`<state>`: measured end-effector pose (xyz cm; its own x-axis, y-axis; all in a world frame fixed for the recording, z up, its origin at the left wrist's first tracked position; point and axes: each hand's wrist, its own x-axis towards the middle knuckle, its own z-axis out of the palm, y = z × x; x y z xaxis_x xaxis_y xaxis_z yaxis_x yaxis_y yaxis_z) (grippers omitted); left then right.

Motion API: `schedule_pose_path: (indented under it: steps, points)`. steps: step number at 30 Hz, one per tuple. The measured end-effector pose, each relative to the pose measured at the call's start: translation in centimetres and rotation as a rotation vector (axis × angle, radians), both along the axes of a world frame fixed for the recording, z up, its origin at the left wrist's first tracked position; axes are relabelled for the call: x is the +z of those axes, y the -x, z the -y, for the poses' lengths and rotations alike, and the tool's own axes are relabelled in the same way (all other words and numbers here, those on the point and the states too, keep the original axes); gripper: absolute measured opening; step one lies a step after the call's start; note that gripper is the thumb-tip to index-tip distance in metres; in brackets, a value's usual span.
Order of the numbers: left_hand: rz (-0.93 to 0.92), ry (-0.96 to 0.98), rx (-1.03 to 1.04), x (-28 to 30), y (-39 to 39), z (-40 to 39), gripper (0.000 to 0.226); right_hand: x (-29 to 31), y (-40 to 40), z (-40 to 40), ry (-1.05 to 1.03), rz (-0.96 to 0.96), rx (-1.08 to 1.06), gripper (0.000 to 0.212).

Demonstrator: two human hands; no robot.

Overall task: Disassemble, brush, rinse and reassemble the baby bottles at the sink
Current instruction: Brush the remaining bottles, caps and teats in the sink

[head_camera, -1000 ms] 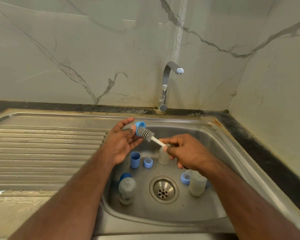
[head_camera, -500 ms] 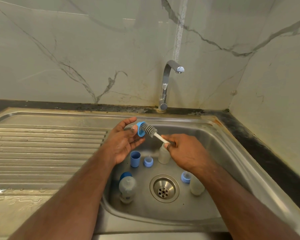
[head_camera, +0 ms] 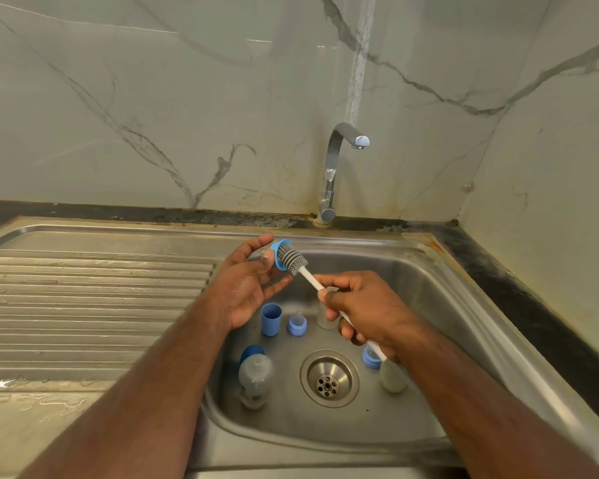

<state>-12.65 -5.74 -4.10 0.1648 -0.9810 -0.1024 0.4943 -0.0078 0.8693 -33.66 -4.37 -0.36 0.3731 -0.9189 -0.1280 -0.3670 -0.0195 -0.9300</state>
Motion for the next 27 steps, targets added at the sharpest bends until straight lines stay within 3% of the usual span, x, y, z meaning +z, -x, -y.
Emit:
schedule_pose_path:
  steps: [4, 10, 15, 20, 23, 27]
  points:
    - [-0.045, -0.004, 0.003, -0.1, -0.1, 0.0, 0.037, 0.6, 0.9, 0.5, 0.095, -0.15, 0.036, 0.032]
    - [-0.033, 0.002, -0.017, 0.1, 0.0, 0.0, 0.038, 0.2, 0.3, 0.4, 0.148, -0.155, 0.013, 0.035]
    - [-0.006, -0.014, 0.008, -0.1, -0.2, -0.1, 0.035, 1.3, 1.2, 0.7, 0.384, -0.512, 0.062, 0.033]
    - [0.014, -0.017, 0.009, 0.0, 0.4, 0.0, 0.032, 1.2, 0.8, 0.3, 0.606, -0.671, -0.037, 0.04]
    - [0.022, -0.002, 0.027, 0.0, 0.3, 0.0, 0.035, 1.5, 0.4, 0.1, 0.614, -0.761, -0.017, 0.042]
    - [0.029, -0.002, 0.055, -0.1, 0.2, 0.0, 0.033, 1.1, 0.3, 0.3, 0.516, -0.73, 0.055, 0.037]
